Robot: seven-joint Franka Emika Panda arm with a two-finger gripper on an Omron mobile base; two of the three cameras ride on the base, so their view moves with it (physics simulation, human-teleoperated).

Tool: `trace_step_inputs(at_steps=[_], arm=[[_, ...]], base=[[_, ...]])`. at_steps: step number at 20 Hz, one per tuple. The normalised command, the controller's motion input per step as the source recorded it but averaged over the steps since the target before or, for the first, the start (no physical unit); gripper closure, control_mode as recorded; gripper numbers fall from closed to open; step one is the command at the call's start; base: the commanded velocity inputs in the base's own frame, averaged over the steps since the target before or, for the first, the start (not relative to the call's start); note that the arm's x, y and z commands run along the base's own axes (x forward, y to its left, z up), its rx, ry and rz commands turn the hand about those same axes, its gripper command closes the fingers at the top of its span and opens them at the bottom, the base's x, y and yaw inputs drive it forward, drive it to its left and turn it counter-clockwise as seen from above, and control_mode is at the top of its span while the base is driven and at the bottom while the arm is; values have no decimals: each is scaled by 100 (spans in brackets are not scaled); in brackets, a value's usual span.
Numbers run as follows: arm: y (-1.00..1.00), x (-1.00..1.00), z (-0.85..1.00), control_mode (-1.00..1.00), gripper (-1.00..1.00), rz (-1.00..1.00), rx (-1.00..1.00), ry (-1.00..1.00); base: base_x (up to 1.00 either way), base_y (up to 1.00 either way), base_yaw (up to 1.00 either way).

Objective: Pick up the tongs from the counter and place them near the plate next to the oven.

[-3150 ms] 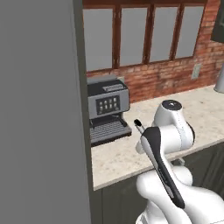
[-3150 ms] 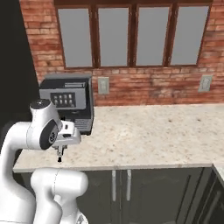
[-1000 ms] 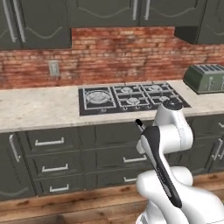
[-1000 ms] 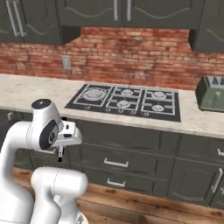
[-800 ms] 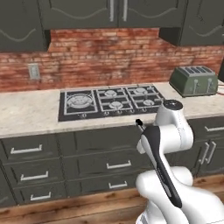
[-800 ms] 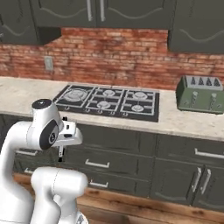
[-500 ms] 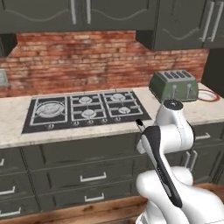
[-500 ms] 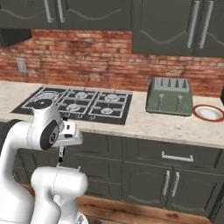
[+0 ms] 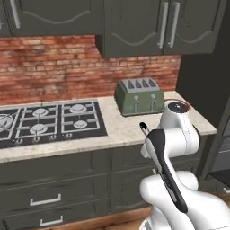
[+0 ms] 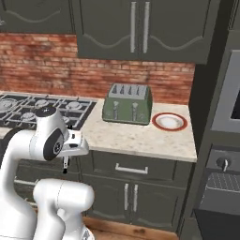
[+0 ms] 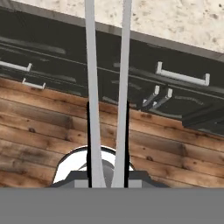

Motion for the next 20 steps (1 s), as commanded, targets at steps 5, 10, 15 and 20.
trace_step_inputs(at_steps=[5, 10, 15, 20], arm=[[0, 0, 0, 100, 100, 0, 0, 0], [0, 0, 0, 100, 100, 0, 0, 0], [0, 0, 0, 100, 100, 0, 0, 0], [0, 0, 0, 100, 100, 0, 0, 0]], base=[[44, -68, -3], [53, -52, -5], [47, -53, -4], [52, -48, -1]])
